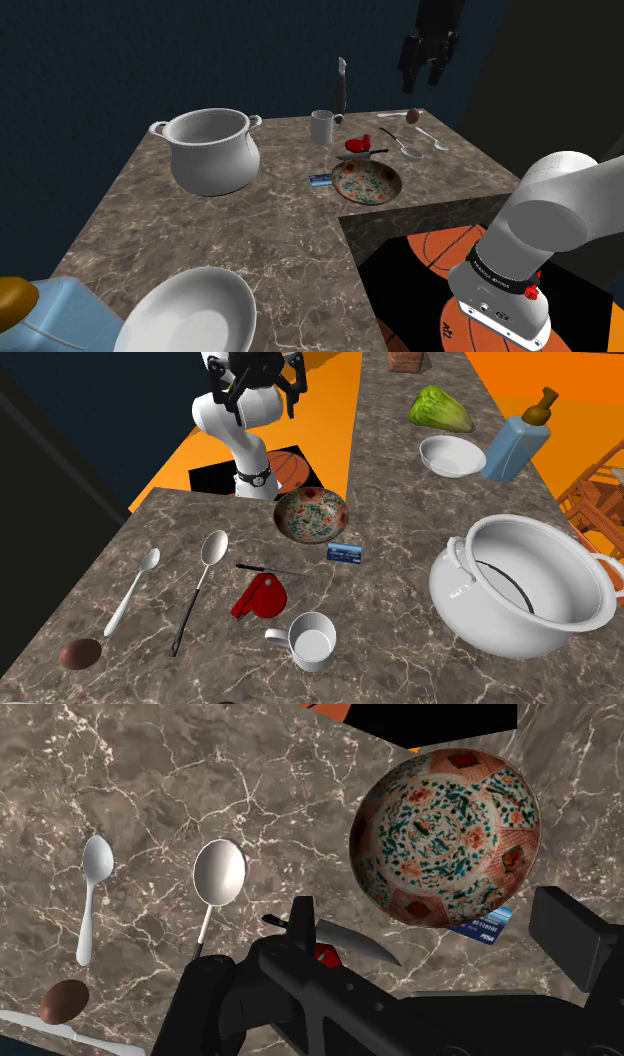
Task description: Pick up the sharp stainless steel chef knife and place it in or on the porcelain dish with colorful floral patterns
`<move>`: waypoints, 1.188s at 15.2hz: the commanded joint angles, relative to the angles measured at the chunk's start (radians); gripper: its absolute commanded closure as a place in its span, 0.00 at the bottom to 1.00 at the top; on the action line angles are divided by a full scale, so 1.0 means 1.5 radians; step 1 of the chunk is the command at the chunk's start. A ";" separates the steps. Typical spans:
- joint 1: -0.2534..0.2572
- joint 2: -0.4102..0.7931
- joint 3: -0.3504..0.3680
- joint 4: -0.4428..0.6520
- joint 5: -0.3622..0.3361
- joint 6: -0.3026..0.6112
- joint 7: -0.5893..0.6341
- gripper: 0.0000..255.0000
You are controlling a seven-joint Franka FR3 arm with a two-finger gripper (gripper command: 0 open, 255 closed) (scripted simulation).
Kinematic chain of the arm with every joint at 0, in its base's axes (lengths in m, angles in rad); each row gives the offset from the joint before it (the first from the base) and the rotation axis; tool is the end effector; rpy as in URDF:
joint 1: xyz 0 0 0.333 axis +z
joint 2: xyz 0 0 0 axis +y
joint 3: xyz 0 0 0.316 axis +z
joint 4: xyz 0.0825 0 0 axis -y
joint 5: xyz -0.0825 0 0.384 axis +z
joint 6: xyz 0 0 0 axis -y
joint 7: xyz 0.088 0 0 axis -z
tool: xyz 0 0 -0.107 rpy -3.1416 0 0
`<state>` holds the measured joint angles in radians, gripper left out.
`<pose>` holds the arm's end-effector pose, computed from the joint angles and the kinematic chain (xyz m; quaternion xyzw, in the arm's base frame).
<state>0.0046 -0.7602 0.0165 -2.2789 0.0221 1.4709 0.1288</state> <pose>0.3039 0.0107 0.6101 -0.9982 0.0554 0.0243 0.0036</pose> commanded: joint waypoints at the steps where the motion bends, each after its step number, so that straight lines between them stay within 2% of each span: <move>1: 0.000 0.000 0.000 0.000 0.000 0.000 0.000 0.00; 9: 0.048 0.032 -0.130 -0.110 -0.088 0.143 -0.308 0.00; 14: 0.081 0.103 -0.213 -0.137 -0.132 0.247 -0.495 0.00; 18: 0.114 0.186 -0.277 -0.137 -0.148 0.334 -0.646 0.00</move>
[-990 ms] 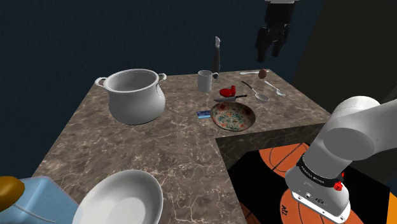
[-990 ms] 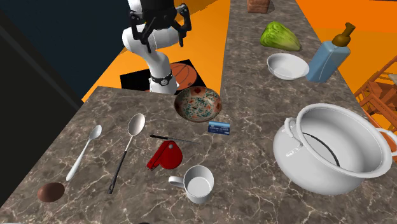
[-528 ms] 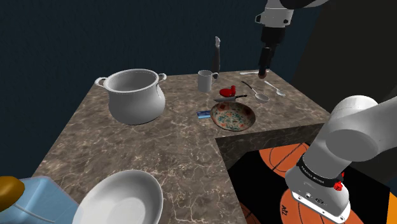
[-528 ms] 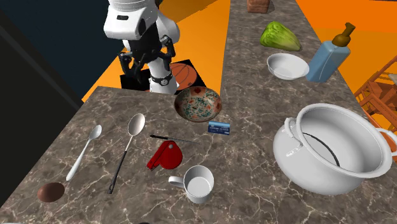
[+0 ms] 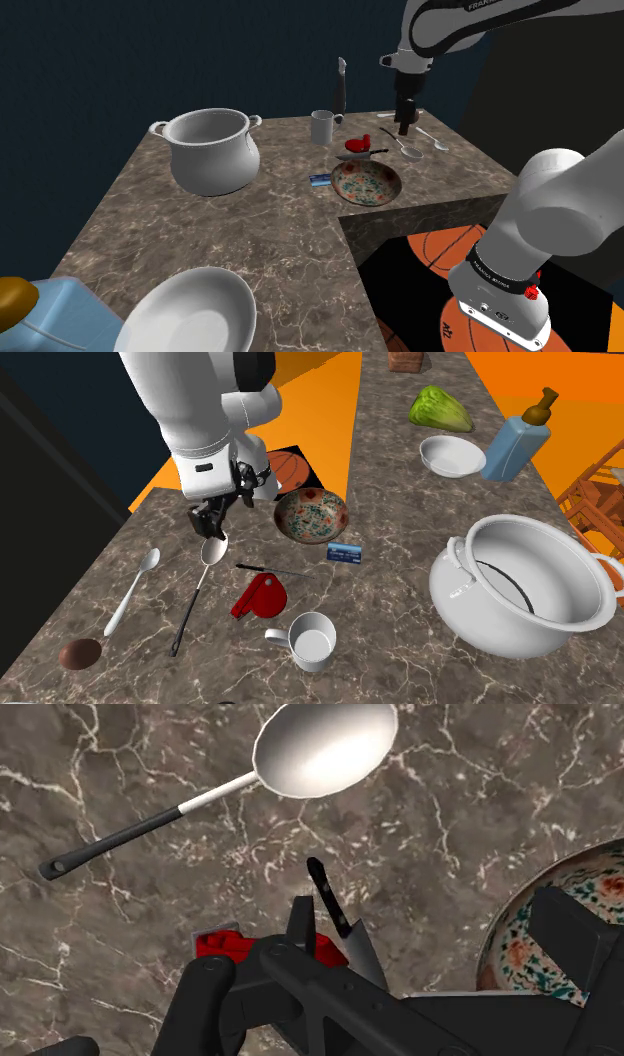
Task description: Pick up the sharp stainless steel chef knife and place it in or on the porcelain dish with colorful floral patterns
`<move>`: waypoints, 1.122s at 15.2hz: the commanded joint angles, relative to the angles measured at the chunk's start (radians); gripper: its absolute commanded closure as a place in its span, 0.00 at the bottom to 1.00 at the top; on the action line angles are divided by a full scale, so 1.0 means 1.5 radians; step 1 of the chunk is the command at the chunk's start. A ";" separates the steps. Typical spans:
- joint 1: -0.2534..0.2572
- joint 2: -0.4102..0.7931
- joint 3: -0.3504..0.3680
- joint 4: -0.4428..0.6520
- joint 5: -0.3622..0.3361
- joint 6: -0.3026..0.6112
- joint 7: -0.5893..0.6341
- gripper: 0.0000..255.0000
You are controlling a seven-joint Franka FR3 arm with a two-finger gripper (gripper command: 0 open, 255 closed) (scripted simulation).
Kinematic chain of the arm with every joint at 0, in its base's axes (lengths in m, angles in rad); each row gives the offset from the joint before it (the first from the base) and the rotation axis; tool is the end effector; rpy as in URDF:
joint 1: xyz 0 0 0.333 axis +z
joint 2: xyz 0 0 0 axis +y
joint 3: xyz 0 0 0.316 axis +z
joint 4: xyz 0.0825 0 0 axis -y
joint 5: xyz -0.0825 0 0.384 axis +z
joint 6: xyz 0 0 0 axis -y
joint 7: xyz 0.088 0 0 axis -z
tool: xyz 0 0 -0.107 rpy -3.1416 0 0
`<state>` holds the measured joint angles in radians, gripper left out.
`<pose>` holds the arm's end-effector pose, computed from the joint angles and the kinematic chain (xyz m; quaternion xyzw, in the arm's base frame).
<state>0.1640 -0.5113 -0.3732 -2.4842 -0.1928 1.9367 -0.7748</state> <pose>0.3804 -0.0983 0.4497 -0.9406 -0.3381 0.0259 0.0140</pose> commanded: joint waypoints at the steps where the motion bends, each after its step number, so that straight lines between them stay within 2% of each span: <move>1: 0.017 0.044 -0.032 0.003 -0.005 0.045 -0.083 0.00; 5: 0.057 0.147 -0.087 0.024 0.013 0.127 -0.238 0.00; 12: 0.058 0.184 -0.098 -0.013 0.022 0.198 -0.248 0.00; 17: 0.059 0.187 -0.099 -0.015 0.023 0.204 -0.249 0.00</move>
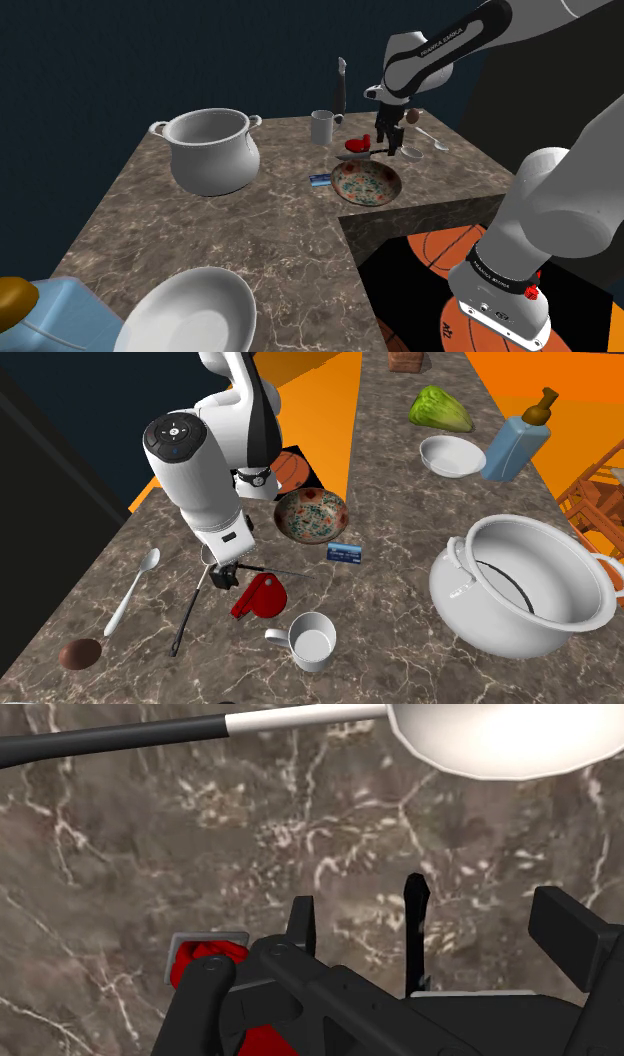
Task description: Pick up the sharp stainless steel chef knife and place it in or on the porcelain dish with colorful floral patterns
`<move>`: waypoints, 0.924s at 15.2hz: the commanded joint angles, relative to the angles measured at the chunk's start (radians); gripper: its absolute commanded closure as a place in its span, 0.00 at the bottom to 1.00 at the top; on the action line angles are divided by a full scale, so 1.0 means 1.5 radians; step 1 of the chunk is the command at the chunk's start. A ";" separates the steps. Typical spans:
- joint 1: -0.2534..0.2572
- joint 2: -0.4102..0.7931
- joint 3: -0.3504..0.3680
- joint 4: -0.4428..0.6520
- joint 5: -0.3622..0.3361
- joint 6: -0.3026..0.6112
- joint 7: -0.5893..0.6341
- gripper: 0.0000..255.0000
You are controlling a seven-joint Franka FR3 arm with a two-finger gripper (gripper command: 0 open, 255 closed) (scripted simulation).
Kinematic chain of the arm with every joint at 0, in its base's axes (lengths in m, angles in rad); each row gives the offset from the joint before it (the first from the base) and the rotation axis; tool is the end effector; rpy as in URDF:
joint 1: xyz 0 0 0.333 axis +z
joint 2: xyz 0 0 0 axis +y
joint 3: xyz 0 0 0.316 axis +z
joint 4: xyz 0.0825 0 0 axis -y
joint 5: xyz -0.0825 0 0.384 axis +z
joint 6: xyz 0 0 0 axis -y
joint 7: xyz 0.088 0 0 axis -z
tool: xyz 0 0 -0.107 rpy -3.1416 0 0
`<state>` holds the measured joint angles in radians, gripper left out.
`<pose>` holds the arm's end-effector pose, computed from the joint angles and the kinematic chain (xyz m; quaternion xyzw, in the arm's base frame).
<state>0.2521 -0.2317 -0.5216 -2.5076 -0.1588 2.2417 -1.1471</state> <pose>0.4227 -0.1183 0.3500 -0.8783 -0.4772 0.0242 0.0162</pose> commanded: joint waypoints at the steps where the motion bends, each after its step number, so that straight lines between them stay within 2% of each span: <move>1: 0.000 0.001 0.000 0.000 0.000 0.001 0.000 0.00; 4: 0.000 0.001 0.000 0.000 0.000 0.001 0.000 0.00; 5: 0.000 0.001 0.000 0.000 0.000 0.001 0.000 1.00; 14: 0.000 0.001 0.000 0.000 0.000 0.001 0.000 1.00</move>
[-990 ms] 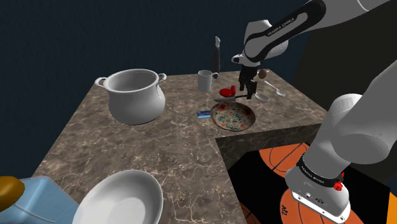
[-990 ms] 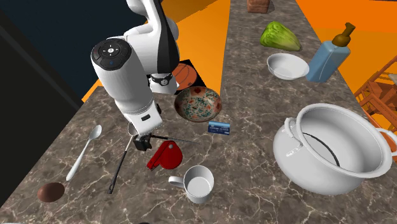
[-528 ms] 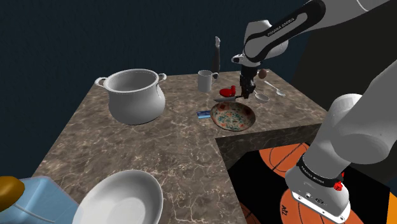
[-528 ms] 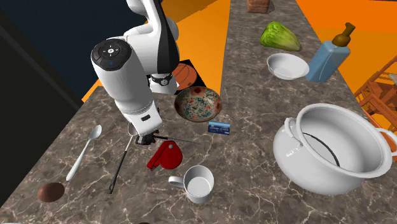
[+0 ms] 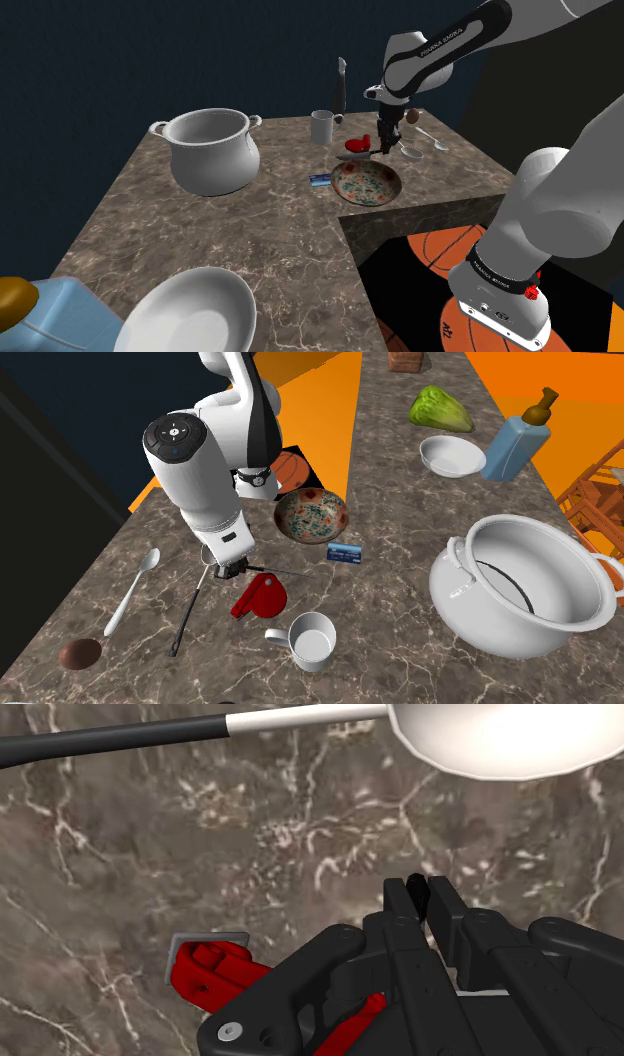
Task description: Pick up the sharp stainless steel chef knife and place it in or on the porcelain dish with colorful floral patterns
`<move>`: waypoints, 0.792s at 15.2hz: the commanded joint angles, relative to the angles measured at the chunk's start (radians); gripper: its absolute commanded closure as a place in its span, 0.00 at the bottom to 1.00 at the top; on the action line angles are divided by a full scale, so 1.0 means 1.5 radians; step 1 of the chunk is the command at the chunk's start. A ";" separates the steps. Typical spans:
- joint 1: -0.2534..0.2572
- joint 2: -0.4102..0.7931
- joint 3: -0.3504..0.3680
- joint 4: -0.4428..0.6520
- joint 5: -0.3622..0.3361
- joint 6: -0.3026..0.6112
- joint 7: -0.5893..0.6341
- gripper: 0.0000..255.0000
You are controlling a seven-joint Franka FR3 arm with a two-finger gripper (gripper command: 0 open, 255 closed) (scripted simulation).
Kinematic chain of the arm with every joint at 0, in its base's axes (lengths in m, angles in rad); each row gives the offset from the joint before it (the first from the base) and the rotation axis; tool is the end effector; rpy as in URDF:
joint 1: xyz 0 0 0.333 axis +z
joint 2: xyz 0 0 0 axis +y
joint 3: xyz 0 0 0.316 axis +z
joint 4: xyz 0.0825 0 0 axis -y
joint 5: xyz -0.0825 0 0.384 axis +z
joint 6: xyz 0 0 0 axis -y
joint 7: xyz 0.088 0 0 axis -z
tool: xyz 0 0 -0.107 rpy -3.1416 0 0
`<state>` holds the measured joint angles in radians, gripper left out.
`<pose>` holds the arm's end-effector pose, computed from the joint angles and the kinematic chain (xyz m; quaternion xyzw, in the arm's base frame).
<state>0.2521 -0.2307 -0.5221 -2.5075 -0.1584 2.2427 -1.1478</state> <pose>0.4228 -0.1185 0.3497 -0.8783 -0.4772 0.0242 0.0162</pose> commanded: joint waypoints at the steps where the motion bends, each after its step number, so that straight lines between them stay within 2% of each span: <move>1: -0.001 -0.007 0.002 0.004 -0.002 -0.010 0.002 1.00; 12: -0.006 -0.066 0.022 0.059 -0.016 -0.122 0.017 1.00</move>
<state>0.2432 -0.3256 -0.4920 -2.4306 -0.1823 2.0765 -1.1241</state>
